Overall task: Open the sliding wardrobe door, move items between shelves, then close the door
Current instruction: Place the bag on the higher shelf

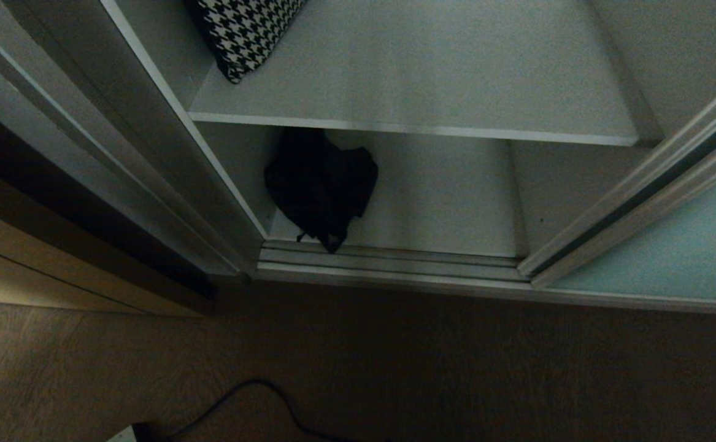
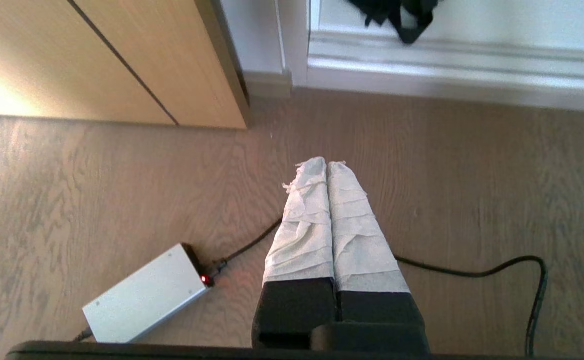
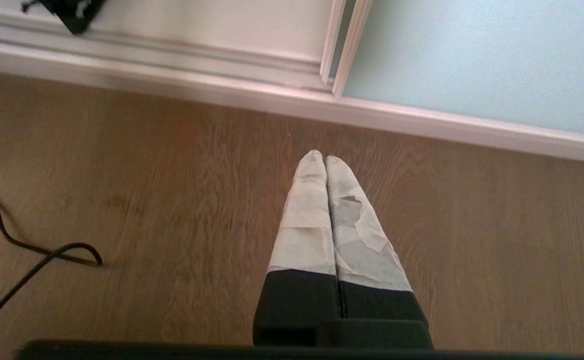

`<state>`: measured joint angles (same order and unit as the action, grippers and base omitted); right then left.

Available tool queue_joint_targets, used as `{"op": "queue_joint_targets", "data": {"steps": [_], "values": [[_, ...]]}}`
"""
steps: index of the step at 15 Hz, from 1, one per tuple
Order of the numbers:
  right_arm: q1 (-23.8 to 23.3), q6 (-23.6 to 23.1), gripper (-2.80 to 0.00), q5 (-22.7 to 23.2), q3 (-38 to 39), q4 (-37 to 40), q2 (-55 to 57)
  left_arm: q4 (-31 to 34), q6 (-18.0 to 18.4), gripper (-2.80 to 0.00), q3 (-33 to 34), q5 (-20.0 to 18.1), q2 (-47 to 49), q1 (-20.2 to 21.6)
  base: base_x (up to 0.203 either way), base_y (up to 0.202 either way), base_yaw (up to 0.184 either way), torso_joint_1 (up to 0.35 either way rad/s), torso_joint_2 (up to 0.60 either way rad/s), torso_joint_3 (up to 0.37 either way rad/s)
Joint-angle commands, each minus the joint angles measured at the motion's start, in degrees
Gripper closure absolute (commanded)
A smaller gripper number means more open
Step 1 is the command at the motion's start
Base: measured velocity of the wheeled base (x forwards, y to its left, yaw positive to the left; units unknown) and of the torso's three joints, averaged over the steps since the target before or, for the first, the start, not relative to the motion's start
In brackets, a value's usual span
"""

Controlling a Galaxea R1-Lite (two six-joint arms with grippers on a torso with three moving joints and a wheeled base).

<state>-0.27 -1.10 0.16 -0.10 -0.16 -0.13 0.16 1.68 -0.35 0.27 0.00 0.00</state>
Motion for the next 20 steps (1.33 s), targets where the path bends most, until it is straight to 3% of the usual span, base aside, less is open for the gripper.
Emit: {"op": "queue_joint_targets", "data": {"steps": [1,12,20], "values": [[0.0,0.0,0.00,0.0,0.0,0.0,0.1,0.0,0.0,0.00,0.0,0.0,0.0,0.1,0.000,0.000,0.000,0.002,0.00,-0.190],[0.0,0.0,0.00,0.0,0.0,0.0,0.0,-0.6,-0.6,0.00,0.1,0.1,0.0,0.0,0.000,0.000,0.000,0.003,0.00,-0.194],[0.0,0.0,0.00,0.0,0.0,0.0,0.1,-0.3,-0.9,0.00,0.2,-0.2,0.0,0.0,0.000,0.000,0.000,0.000,0.00,-0.014]]}}
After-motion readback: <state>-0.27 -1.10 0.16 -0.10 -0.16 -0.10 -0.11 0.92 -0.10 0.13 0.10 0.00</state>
